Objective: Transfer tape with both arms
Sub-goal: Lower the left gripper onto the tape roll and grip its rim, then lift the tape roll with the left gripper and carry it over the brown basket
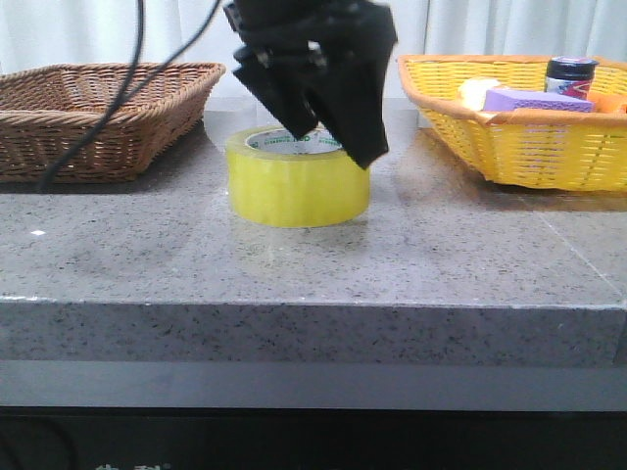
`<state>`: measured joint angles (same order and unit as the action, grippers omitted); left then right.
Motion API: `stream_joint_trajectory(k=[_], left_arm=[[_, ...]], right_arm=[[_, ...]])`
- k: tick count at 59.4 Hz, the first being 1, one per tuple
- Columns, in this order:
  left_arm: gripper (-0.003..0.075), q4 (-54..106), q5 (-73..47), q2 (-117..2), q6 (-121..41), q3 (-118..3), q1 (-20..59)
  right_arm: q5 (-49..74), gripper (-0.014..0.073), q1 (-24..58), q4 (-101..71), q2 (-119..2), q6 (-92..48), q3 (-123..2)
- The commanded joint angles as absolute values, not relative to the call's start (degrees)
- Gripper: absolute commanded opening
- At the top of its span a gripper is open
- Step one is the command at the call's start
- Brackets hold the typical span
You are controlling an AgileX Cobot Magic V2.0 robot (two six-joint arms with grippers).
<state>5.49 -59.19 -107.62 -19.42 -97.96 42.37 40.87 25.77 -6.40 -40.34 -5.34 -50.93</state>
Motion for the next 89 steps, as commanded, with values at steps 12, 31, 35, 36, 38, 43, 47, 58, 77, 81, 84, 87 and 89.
stream_joint_trajectory(k=[12,31,35,36,38,43,47,58,77,81,84,87,89], left_arm=[[0.0453,7.3,-57.9,-109.0,-19.4,-100.8,42.8],[0.0111,7.9,-58.6,-108.6,-19.4,-101.2,42.8],[0.0093,7.9,-58.6,-108.2,-19.4,-101.3,42.6],[0.0094,7.9,-58.7,-108.2,-19.4,-101.4,42.6],[0.0094,7.9,-58.7,-108.1,-19.0,-101.9,42.4],[0.0094,7.9,-59.2,-107.8,-17.9,-103.7,41.7],[0.0094,7.8,-59.8,-107.4,-17.9,-105.5,41.4],[0.0094,7.5,-61.5,-105.8,-17.9,-111.6,39.2],[0.0094,7.3,-63.1,-103.9,-17.9,-115.9,29.4],[0.0094,7.3,-63.2,-104.2,-17.9,-115.9,26.4],[0.0094,7.3,-63.2,-104.2,-17.9,-115.9,24.5],[0.0094,7.3,-63.2,-104.3,-17.9,-115.9,22.6],[0.0094,7.3,-63.2,-104.3,-17.9,-115.9,21.4]], right_arm=[[37.0,0.0382,25.4,-6.7,-40.2,-5.4,-52.1],[37.0,0.0382,25.4,-6.7,-40.2,-5.4,-52.1],[37.0,0.0382,25.4,-6.7,-40.2,-5.4,-52.1],[37.0,0.0382,25.4,-6.7,-40.2,-5.4,-52.1],[37.0,0.0382,25.4,-6.7,-40.2,-5.4,-52.1],[37.0,0.0382,25.4,-6.7,-40.2,-5.4,-52.1],[37.0,0.0382,25.4,-6.7,-40.2,-5.4,-52.1],[37.0,0.0382,25.4,-6.7,-40.2,-5.4,-52.1],[37.0,0.0382,25.4,-6.7,-40.2,-5.4,-52.1],[37.0,0.0382,25.4,-6.7,-40.2,-5.4,-52.1],[37.0,0.0382,25.4,-6.7,-40.2,-5.4,-52.1],[37.0,0.0382,25.4,-6.7,-40.2,-5.4,-52.1],[37.0,0.0382,25.4,-6.7,-40.2,-5.4,-52.1]])
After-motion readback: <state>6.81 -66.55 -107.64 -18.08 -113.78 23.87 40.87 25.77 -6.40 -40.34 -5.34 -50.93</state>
